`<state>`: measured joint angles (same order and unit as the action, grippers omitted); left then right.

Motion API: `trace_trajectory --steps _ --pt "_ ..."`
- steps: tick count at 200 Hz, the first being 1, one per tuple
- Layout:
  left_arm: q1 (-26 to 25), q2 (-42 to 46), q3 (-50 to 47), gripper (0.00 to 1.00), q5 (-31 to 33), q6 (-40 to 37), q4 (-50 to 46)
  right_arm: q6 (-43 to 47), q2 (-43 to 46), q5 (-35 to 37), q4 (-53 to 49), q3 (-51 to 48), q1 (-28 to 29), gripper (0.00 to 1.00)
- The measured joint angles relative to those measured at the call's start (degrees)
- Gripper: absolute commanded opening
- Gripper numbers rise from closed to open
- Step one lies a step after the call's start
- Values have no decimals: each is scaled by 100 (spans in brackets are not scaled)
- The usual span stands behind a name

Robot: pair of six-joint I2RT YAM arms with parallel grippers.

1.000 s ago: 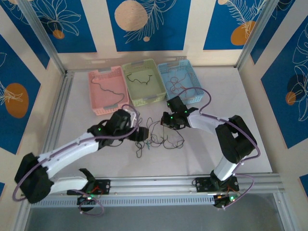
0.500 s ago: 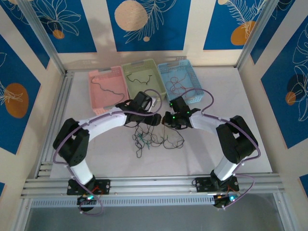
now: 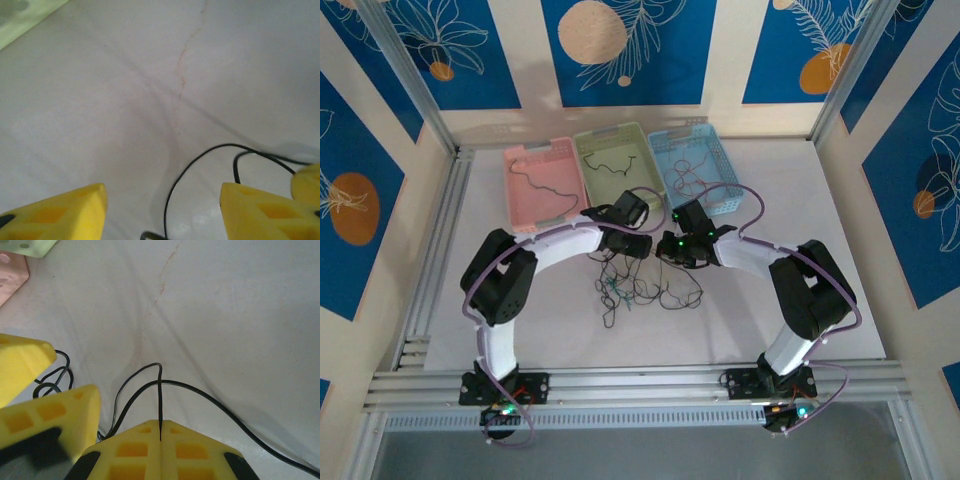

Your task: Untangle the cables

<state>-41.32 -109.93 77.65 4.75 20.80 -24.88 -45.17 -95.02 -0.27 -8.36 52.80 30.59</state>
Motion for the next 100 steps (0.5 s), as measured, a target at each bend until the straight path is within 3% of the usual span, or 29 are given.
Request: trace_trajectory --steps 61,100 --pt "2 -7 -13 0 177 -4 -39 -28 0 -2 9 -11 -24 0" --pt "2 538 -393 0 404 0 -35 -33 186 -22 140 -238 -35 0"
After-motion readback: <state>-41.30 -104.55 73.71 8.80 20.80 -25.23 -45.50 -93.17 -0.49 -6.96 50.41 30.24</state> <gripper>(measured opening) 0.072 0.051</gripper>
